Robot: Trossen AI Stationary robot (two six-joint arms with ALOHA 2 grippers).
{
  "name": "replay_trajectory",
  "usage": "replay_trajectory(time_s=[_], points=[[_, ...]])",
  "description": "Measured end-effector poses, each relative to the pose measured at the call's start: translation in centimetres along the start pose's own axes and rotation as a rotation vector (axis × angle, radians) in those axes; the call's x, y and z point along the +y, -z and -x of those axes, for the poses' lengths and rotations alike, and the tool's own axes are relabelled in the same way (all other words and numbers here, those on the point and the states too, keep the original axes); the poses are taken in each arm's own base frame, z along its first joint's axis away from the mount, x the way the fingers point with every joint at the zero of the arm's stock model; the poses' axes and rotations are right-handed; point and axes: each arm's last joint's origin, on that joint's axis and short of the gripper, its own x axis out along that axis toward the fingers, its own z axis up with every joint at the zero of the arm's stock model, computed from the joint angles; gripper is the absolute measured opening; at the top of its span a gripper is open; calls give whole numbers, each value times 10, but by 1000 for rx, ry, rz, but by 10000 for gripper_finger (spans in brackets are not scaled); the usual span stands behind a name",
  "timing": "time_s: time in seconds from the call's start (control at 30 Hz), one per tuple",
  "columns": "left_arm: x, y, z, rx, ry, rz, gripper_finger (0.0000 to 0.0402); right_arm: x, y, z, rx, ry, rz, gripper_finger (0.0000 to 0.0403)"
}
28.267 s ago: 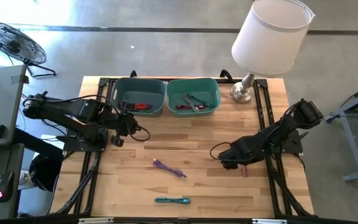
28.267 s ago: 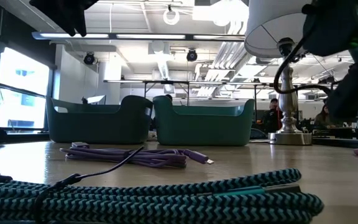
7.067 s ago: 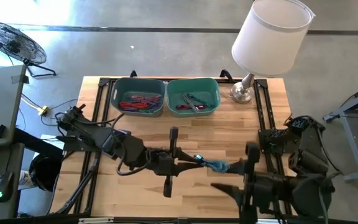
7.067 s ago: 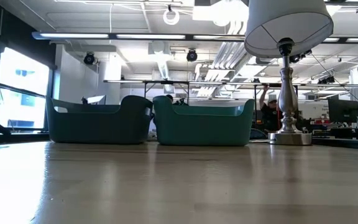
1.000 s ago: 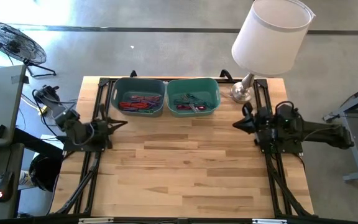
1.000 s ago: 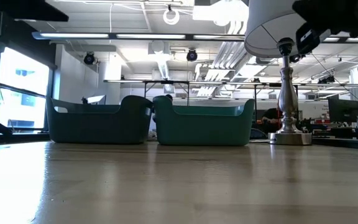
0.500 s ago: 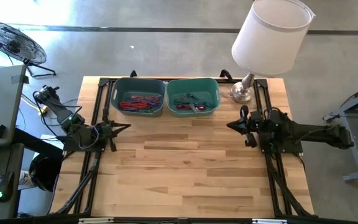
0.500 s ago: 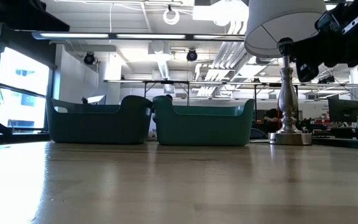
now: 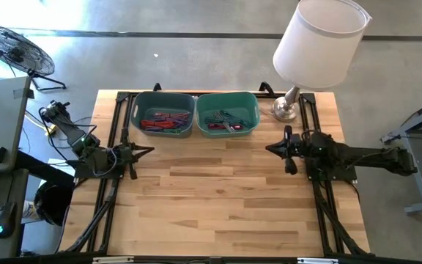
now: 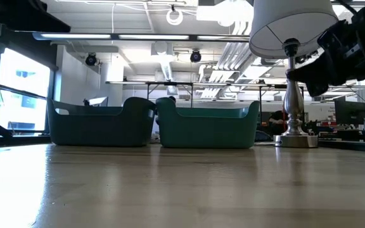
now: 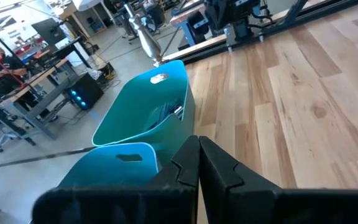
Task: Pick & Place USB Port
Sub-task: Return to Home Position
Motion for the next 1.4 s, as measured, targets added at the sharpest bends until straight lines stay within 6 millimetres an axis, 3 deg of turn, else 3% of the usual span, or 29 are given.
replay_trajectory(time_s=[0.47,0.63,0.77,1.03,1.4], points=[[-1,-2,0,-19,51,-69,0,-1,5,0,46,31,-5,1],[-10,-8,0,-191,261,-76,0,-1,5,0,46,31,-5,1],[-23,6,-1,-412,431,-71,0,-1,5,0,45,31,-5,1],[-37,39,-2,-528,575,-49,0,-1,5,0,45,31,-5,3],[-42,57,-2,-610,569,-143,0,-1,5,0,44,30,-5,4]])
